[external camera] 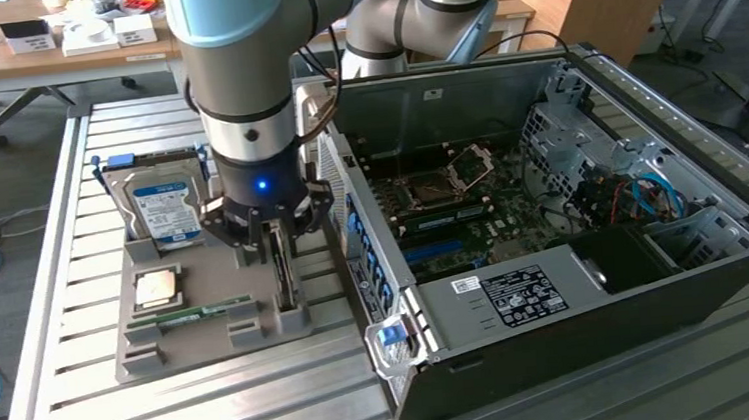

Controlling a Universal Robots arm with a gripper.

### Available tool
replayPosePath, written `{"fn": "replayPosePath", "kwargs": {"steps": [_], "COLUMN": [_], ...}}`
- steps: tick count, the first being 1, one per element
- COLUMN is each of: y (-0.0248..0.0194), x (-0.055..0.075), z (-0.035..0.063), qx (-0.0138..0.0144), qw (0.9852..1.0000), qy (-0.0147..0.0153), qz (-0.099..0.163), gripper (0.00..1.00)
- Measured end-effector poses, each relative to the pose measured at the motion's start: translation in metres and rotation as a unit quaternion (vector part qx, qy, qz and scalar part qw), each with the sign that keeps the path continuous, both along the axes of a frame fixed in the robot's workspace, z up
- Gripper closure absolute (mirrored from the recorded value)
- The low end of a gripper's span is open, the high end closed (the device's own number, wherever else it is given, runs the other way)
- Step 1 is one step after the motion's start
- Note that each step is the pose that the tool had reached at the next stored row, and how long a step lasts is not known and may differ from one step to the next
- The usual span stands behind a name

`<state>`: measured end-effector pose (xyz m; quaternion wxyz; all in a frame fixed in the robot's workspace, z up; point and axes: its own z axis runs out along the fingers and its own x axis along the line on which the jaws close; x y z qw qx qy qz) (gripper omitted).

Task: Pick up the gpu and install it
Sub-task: 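Pick up the gpu and move the gpu toward the slot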

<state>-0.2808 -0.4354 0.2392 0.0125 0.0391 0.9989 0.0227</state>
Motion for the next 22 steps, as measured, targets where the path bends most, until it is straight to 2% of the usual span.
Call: {"fn": "replayPosePath", "kwargs": {"steps": [22], "y": [-0.0001], "x": [0.0000], "z": [-0.0066], "qx": [-0.0001], "qw": [1.0000], "qy": [0.0002], "qz": [0.000], "gripper": [0.58]}}
